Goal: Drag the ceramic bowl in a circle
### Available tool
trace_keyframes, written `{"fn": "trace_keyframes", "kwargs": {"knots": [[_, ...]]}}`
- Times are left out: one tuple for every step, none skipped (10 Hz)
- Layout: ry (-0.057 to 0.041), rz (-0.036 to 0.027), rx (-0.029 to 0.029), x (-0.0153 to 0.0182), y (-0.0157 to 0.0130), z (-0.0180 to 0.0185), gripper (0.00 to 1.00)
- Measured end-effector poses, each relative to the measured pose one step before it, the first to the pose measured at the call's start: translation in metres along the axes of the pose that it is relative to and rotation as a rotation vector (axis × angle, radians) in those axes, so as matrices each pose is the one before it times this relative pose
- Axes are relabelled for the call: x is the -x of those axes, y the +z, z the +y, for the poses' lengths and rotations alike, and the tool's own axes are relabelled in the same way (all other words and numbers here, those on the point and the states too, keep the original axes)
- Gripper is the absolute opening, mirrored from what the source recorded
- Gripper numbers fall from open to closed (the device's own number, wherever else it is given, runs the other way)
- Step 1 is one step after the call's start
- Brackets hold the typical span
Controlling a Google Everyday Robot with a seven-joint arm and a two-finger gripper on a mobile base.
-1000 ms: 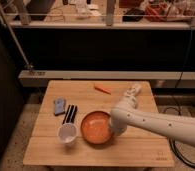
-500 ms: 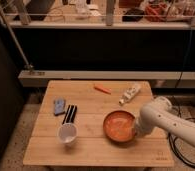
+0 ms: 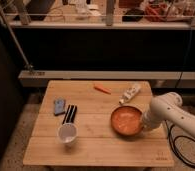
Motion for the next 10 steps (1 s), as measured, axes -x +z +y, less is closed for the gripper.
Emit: {"fn": "trace_keyframes", "kwargs": {"knots": [[-0.00146,-0.00083,-0.00516,0.00006,0.00124,-0.01151,0.07],[-0.00464,-0.00080,-0.00963,0.00414,0.00207,-0.02223,0.07],[-0.00432,0.00012,-0.00696,0.00556,0.00199,-0.01799,0.07],[-0.00736,0.00241,-0.00665,0.00801,0.00313,-0.02163,0.07],[-0.01453,0.00777,-0.00623,0.01079,0.00333,-0.02568,0.07],[-0.01991,0.00596,-0.00339,0.01264,0.00328,-0.02401,0.07],[-0.02202,0.00316,-0.00184,0.01408,0.00354,-0.02202,0.07],[-0.02597,-0.00025,0.00218,0.01298,0.00467,-0.01759,0.07],[-0.02926,-0.00952,0.00180,0.01313,0.00570,-0.01506,0.07],[-0.02075,-0.00871,0.00439,0.00992,0.00301,-0.00740,0.07]]}}
